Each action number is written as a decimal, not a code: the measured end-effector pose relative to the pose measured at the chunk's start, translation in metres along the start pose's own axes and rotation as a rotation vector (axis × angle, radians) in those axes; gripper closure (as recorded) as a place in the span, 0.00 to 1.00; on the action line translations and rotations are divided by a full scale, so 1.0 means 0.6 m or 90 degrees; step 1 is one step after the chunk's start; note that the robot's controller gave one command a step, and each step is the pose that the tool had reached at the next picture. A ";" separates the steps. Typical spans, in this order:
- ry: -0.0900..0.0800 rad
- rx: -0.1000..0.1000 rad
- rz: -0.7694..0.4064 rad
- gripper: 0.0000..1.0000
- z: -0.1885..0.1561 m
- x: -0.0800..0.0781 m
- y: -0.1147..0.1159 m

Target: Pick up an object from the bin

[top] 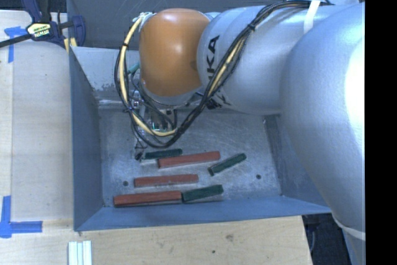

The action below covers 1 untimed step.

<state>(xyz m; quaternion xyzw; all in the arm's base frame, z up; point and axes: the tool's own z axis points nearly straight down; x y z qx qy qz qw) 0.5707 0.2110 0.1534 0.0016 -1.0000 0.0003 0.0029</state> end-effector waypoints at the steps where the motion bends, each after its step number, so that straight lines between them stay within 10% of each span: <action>1: 0.001 0.003 -0.024 0.00 0.127 0.038 -0.097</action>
Offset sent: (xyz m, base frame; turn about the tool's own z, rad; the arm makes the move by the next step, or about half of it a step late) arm -0.0215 -0.0538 -0.0713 -0.0412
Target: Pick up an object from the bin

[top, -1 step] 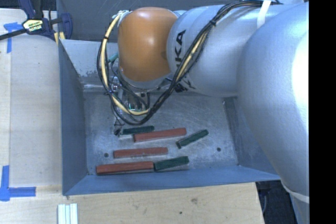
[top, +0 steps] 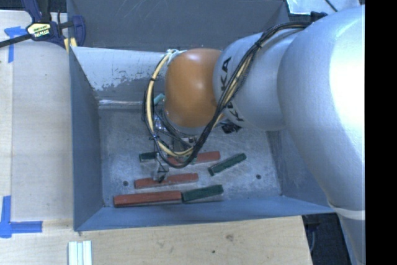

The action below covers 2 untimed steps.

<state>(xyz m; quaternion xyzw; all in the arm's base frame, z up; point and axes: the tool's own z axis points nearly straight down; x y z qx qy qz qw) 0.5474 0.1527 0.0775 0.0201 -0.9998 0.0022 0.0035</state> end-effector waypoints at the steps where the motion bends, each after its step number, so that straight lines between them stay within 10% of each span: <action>1: -0.006 -0.003 -0.001 1.00 -0.008 -0.004 0.006; 2: -0.006 -0.003 -0.001 0.00 -0.008 -0.004 0.006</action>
Offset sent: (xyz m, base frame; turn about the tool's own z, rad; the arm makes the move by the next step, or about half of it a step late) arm 0.0000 0.0000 0.0000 0.0000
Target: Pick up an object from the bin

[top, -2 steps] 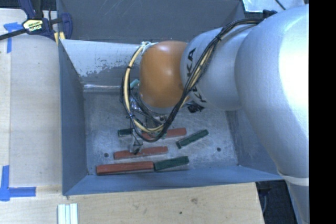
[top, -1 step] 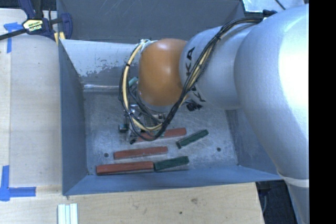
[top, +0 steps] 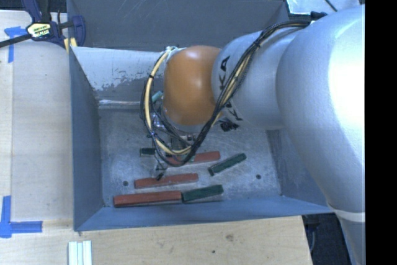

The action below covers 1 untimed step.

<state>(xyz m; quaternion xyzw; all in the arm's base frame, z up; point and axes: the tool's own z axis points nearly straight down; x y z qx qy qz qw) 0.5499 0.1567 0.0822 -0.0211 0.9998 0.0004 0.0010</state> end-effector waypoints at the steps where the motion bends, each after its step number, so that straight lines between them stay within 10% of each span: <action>1: 0.000 0.000 0.000 1.00 0.000 0.000 0.000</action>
Offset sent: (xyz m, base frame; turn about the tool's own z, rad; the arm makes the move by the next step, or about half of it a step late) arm 0.0000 0.0000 0.0000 0.0000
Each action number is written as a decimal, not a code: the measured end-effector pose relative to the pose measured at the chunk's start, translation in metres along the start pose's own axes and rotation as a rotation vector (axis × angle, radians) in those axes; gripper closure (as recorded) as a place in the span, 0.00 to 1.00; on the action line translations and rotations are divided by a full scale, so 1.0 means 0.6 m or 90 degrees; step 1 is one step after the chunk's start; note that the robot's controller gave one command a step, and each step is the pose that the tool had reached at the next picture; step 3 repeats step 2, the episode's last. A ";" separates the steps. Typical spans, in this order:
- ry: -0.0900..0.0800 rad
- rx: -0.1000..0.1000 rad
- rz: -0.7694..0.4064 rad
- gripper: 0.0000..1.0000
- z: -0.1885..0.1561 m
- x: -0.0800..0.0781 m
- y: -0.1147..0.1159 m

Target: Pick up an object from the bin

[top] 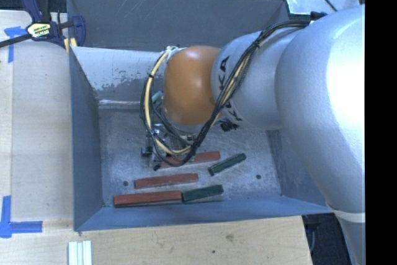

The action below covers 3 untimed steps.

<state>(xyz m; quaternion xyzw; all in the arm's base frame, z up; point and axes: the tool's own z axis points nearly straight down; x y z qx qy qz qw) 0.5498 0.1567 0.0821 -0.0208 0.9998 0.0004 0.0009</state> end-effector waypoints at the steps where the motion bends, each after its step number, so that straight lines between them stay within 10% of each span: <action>1: -0.003 0.002 -0.032 1.00 -0.167 0.087 -0.126; 2: -0.007 0.001 -0.025 1.00 -0.319 0.030 -0.164; 3: -0.007 0.001 -0.025 1.00 -0.319 0.030 -0.164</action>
Offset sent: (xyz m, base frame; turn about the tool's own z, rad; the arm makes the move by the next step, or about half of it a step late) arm -0.0498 -0.0733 0.0955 -0.0569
